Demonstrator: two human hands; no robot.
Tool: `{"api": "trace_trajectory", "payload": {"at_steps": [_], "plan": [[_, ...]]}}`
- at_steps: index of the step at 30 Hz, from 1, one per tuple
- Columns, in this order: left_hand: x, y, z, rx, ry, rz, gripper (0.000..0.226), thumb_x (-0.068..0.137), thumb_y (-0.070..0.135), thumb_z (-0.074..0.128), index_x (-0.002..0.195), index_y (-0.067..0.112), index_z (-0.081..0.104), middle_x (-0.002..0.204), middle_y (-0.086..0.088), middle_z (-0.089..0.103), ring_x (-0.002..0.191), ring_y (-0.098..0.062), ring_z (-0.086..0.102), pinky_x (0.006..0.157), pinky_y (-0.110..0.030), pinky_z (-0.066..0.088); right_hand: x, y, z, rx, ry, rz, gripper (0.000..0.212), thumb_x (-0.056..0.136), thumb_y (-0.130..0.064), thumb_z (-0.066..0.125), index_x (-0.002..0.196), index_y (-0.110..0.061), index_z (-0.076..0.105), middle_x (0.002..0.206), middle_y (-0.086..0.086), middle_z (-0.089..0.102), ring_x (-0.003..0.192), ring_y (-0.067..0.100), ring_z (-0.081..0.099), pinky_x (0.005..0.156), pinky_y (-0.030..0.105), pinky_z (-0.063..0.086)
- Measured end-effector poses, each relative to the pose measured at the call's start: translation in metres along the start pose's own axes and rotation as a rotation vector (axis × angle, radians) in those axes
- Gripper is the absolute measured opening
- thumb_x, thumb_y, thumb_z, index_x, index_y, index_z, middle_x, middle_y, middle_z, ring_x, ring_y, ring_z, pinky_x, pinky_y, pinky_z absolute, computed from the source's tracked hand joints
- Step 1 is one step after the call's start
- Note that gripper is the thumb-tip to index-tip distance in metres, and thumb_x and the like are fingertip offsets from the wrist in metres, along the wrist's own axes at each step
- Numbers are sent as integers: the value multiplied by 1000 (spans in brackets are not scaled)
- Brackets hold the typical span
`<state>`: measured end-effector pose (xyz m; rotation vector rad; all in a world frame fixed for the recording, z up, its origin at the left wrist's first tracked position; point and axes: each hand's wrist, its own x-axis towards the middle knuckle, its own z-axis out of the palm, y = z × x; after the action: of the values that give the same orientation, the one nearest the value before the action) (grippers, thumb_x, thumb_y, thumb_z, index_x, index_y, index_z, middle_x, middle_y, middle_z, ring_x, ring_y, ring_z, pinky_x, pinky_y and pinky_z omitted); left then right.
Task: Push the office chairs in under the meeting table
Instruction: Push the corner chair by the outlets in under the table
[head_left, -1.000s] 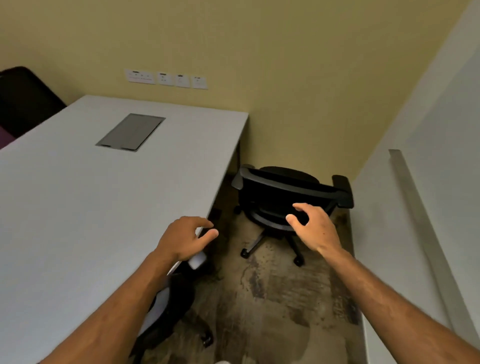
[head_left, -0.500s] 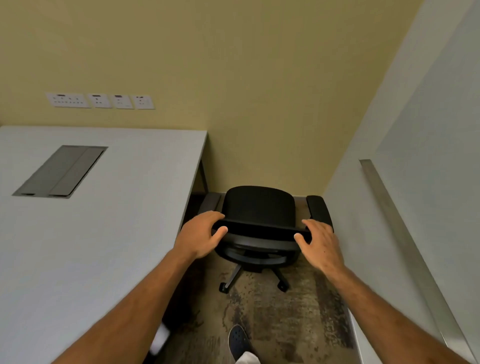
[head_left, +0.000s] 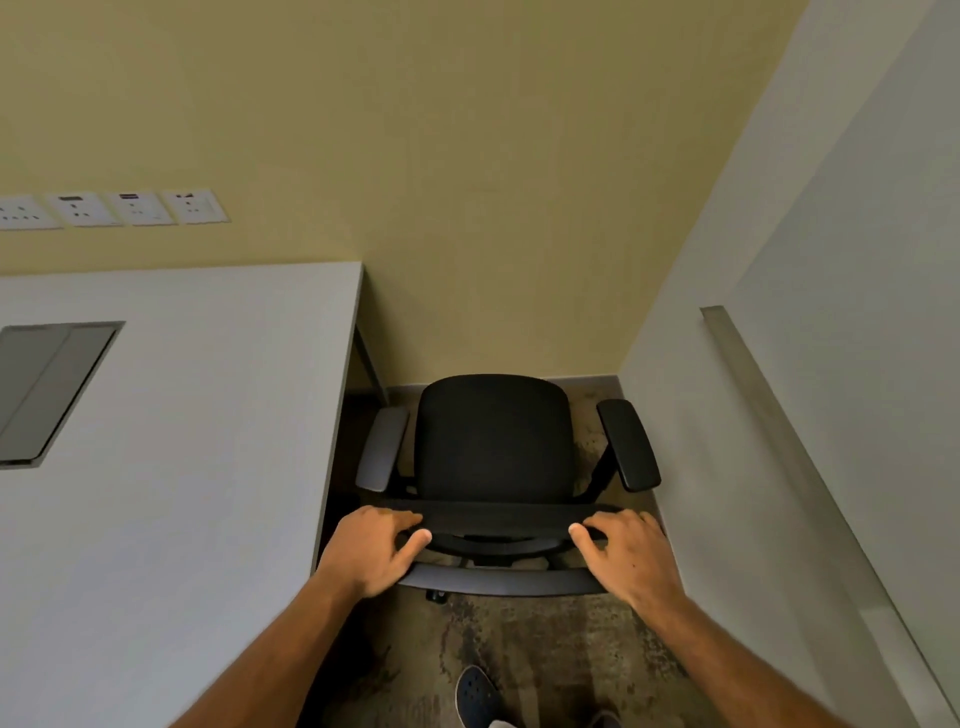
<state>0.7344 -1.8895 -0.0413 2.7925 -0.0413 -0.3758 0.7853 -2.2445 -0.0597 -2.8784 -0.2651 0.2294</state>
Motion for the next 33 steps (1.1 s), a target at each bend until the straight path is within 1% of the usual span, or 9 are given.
{"api": "trace_trajectory", "payload": {"at_steps": [5, 8, 12, 17, 20, 24, 27, 30, 33], "plan": [[-4, -1, 1, 15, 34, 21, 81, 85, 81, 20, 133, 32, 63, 126, 12, 69, 115, -11, 63, 100, -29, 47, -3, 0, 0, -4, 7, -2, 56, 95, -66, 36, 105, -29, 76, 101, -12, 76, 98, 13, 65, 95, 38, 46], [7, 3, -5, 31, 31, 59, 91, 81, 86, 12, 131, 31, 65, 119, 12, 72, 104, -8, 67, 92, -25, 48, 1, 1, -2, 29, -8, 10, 55, 92, -66, 40, 105, -28, 76, 101, -11, 76, 98, 15, 65, 94, 39, 47], [47, 33, -20, 46, 37, 127, 79, 87, 82, 26, 130, 29, 65, 116, 10, 73, 92, -6, 68, 88, -29, 51, 28, 16, -14, 151, -15, 80, 49, 88, -69, 44, 96, -31, 74, 89, -9, 72, 90, 13, 63, 77, 35, 52], [150, 109, -12, 40, 43, 305, 63, 94, 69, 36, 130, 25, 64, 127, 4, 68, 113, -18, 64, 91, -34, 49, 101, 79, -23, 324, -4, 233, 25, 95, -49, 56, 91, -29, 71, 85, -8, 71, 83, 17, 67, 69, 36, 55], [222, 159, 24, -6, -19, 391, 57, 98, 60, 40, 136, 21, 58, 138, 0, 62, 128, -21, 55, 102, -37, 44, 149, 126, -2, 363, -16, 354, 21, 94, -41, 60, 102, -26, 72, 100, 2, 75, 96, 30, 68, 77, 37, 55], [307, 208, 88, -32, -39, 486, 58, 99, 55, 43, 144, 19, 51, 148, -3, 53, 141, -21, 41, 112, -39, 36, 204, 178, 44, 442, -53, 429, 47, 94, -41, 63, 136, -19, 60, 136, 6, 65, 123, 29, 60, 100, 40, 49], [361, 226, 143, -46, -44, 524, 61, 99, 53, 44, 148, 17, 45, 155, -3, 44, 147, -20, 30, 119, -38, 26, 242, 210, 89, 567, -102, 482, 61, 94, -46, 63, 146, -17, 49, 148, 7, 54, 134, 28, 52, 110, 43, 44], [404, 238, 191, -51, -56, 542, 63, 101, 50, 43, 151, 13, 39, 160, -7, 35, 150, -23, 23, 122, -40, 19, 274, 234, 126, 754, -162, 545, 59, 96, -49, 59, 147, -21, 47, 147, 3, 54, 133, 25, 52, 103, 37, 46], [432, 244, 232, -55, -76, 539, 65, 102, 47, 43, 154, 10, 32, 163, -11, 28, 151, -25, 19, 123, -41, 17, 298, 247, 150, 949, -214, 529, 42, 103, -38, 52, 141, -21, 54, 130, -1, 61, 118, 17, 60, 80, 17, 44]]}}
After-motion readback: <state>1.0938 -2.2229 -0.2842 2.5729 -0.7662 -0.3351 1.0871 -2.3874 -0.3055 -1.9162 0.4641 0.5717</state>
